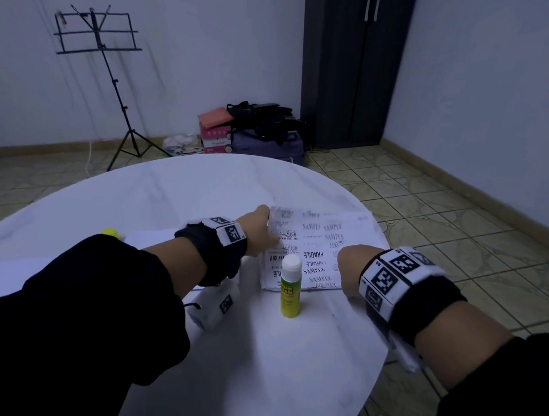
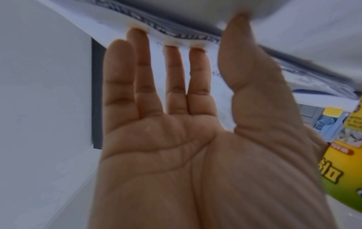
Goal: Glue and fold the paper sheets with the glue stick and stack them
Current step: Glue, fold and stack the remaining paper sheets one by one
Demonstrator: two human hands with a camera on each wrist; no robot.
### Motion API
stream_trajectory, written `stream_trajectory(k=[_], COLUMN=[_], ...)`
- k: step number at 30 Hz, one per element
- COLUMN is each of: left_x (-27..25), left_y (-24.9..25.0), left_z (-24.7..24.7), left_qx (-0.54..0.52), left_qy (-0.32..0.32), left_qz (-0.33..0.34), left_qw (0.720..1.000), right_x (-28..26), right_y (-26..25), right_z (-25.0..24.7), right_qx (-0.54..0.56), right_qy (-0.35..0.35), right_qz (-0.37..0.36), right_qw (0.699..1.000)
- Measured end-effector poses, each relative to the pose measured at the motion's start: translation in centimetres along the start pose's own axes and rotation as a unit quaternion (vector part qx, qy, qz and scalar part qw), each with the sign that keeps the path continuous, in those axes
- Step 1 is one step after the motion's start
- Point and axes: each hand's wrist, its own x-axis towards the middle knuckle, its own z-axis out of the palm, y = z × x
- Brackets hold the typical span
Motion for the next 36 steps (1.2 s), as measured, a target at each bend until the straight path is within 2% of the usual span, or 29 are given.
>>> stream_trajectory(k=[3,6,8,10,14,18,25,29,33,36], left_x=[-0.6,-0.9,-1.0,-0.9,-0.7,-0.5,-0.2,-0.4,-0.8,-1.0], left_y=[-0.3,-0.1,0.0,0.1,0.3,0.3,0.1,0.2,0.4,0.2], left_z=[0.2,0.1,0.0,-0.1,-0.4,0.0,0.1,-0.3,0.1,0.2], left_qx=[-0.124,-0.112,-0.101,-0.148,-0.252,-0.247,-0.307,-0.341,-0.301,-0.300], left_qy=[-0.004,-0.041,-0.096,-0.136,-0.144,-0.142,-0.170,-0.207,-0.253,-0.256], left_qz=[0.027,0.044,0.024,-0.006,-0.053,-0.068,-0.105,-0.088,-0.070,-0.076], left_qw=[0.992,0.992,0.990,0.980,0.955,0.956,0.930,0.913,0.917,0.916], right_x=[0.6,-0.3,-0.6,-0.4,-0.2,-0.1,-0.6,-0.8,-0.9,-1.1], right_y=[0.3,0.6,1.1,1.7,2.2,2.3,2.5,2.4,2.0,1.9], right_z=[0.6,-0.4,-0.6,-0.5,-0.5,-0.3,0.1,0.2,0.1,0.1], right_qx=[0.045,0.098,0.124,0.131,0.157,0.176,0.168,0.166,0.151,0.143], right_qy=[0.013,-0.019,-0.032,-0.028,-0.020,-0.014,-0.005,-0.006,-0.004,-0.007], right_qz=[0.007,0.000,0.005,-0.010,-0.011,-0.010,-0.023,-0.022,-0.020,-0.019], right_qw=[0.999,0.995,0.992,0.991,0.987,0.984,0.985,0.986,0.988,0.989])
